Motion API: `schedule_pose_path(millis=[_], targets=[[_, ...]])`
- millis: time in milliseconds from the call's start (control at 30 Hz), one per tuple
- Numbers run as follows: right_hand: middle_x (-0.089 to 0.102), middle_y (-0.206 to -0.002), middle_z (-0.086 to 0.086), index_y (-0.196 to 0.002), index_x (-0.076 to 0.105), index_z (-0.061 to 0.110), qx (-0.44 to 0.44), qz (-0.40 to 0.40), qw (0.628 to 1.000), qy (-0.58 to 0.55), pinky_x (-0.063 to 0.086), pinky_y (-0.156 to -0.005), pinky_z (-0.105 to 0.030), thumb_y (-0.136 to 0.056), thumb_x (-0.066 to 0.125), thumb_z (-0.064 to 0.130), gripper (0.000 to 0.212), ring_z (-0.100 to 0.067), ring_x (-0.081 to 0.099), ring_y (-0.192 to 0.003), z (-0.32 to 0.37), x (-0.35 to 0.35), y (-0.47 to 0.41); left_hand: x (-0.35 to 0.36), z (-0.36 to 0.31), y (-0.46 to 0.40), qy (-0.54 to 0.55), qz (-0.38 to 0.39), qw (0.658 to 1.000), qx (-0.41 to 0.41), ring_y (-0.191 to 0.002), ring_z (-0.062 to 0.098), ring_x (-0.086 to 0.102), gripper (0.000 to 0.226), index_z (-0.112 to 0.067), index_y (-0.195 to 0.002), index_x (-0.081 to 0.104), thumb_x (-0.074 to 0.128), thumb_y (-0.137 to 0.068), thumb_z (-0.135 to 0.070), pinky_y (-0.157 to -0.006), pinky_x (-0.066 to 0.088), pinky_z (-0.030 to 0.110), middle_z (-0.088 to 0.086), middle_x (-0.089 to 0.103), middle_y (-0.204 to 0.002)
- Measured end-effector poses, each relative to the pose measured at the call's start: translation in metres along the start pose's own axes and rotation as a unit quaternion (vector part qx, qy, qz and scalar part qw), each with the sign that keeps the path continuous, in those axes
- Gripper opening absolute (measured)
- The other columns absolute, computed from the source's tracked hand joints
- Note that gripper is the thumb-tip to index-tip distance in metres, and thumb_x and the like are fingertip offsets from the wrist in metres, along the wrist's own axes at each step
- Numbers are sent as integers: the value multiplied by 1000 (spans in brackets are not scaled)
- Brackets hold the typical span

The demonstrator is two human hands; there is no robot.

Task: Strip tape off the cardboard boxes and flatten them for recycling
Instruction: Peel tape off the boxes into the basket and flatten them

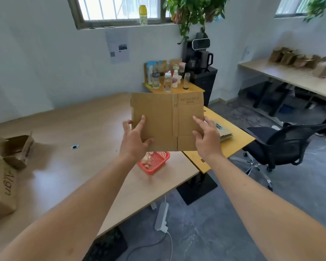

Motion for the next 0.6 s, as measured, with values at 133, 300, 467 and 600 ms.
schedule_pose_path(millis=[133, 300, 467, 600], targets=[[43, -154, -7, -147, 56, 22, 11, 7, 1000, 13, 28, -109, -18, -99, 61, 1, 52, -20, 40, -142, -58, -44, -24, 65, -47, -17, 1, 18, 1000, 0, -131, 29, 47, 90, -36, -161, 20, 76, -92, -24, -116, 39, 48, -4, 14, -148], [39, -160, -10, -146, 57, 26, 26, 24, 999, 27, 38, -120, -43, -99, 62, 3, 52, -25, 38, -147, -137, -78, -54, 147, -86, -37, 25, 46, 999, -16, -136, 32, 40, 89, -34, -161, 22, 75, -91, -18, -118, 37, 50, -7, 15, -147], [39, -160, -8, -144, 58, 24, 48, 23, 998, 35, 39, -118, -45, -97, 62, -1, 53, -25, 37, -148, -203, -94, -91, 216, -113, -68, 23, 71, 997, -31, -139, 30, 38, 89, -35, -161, 21, 75, -91, -20, -118, 37, 50, -8, 15, -148], [36, -162, -7, -145, 58, 23, 80, 38, 995, 39, 35, -121, -41, -98, 61, -1, 52, -23, 34, -150, -257, -90, -123, 270, -119, -105, 11, 89, 995, -46, -139, 30, 38, 90, -34, -161, 20, 75, -91, -21, -118, 38, 49, -8, 15, -149]])
Point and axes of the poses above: each hand's wrist, its own y-axis away from the middle knuckle, its own x-axis out of the palm, z = x × y, the point moved 6 cm from there along -y, towards the middle knuckle
